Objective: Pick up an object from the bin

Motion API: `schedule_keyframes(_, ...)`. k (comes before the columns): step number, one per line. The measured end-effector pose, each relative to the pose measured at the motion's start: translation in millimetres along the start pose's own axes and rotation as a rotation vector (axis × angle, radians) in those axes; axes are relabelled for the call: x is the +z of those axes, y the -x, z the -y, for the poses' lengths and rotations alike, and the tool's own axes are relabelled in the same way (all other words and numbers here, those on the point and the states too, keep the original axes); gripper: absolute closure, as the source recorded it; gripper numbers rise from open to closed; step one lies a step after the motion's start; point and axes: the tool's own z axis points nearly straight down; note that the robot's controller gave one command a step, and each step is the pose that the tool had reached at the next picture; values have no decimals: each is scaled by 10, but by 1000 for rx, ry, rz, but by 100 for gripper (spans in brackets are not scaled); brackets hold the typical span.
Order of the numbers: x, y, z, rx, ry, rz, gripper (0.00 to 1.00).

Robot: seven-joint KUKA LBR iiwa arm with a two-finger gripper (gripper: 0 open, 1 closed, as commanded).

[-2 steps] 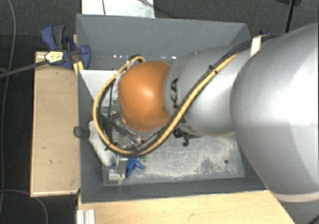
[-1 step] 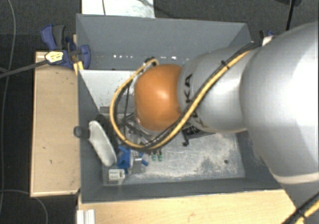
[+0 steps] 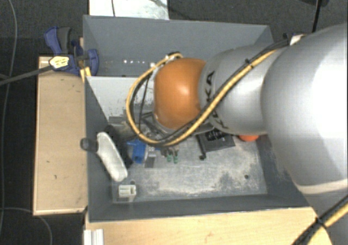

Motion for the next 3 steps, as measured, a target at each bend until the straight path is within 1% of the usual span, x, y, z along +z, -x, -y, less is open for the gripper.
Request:
schedule_keyframes(1, 0, 0, 0, 2, 0, 0, 100)
schedule_keyframes(2, -178, -33, -123, -3, -1, -1, 100)
schedule_keyframes(3, -1282, 124, -170, -17, 1, 2, 100)
